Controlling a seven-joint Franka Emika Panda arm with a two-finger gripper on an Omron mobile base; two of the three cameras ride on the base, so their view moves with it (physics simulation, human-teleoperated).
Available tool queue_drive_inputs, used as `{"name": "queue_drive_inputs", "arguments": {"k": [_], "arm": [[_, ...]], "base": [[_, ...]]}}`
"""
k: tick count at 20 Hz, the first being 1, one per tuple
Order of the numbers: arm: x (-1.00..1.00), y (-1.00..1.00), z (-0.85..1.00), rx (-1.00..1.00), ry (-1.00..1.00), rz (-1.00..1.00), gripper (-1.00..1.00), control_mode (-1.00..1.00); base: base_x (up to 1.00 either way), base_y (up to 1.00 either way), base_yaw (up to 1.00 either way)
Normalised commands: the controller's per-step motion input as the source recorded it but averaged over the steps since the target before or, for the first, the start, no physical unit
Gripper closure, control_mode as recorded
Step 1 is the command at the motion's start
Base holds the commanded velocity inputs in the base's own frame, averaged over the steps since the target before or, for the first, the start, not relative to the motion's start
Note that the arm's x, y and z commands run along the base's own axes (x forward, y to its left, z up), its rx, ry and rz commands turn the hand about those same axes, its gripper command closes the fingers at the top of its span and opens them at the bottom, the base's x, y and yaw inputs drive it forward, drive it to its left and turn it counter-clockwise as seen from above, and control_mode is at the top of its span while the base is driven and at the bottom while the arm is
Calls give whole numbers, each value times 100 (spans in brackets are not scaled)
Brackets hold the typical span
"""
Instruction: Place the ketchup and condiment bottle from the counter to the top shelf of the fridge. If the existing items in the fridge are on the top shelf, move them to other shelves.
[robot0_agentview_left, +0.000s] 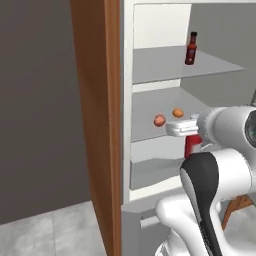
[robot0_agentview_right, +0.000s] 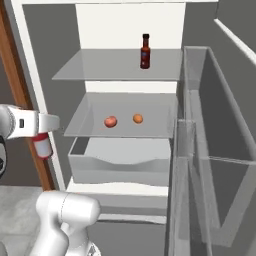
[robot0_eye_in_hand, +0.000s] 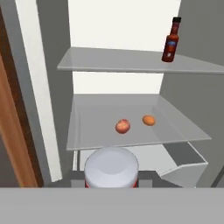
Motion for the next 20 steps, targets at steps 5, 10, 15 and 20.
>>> {"name": "queue_drive_inputs", "arguments": {"k": [5, 10, 15, 20], "arm": [[0, 0, 0, 0, 0, 0, 100, 100], [0, 0, 0, 0, 0, 0, 100, 100], [7, 0, 24, 0, -9, 2, 100, -100], [5, -1, 77, 0, -32, 14, 100, -100]], "base": [[11, -47, 0], [2, -37, 1], [7, -6, 0], [0, 0, 0]]}}
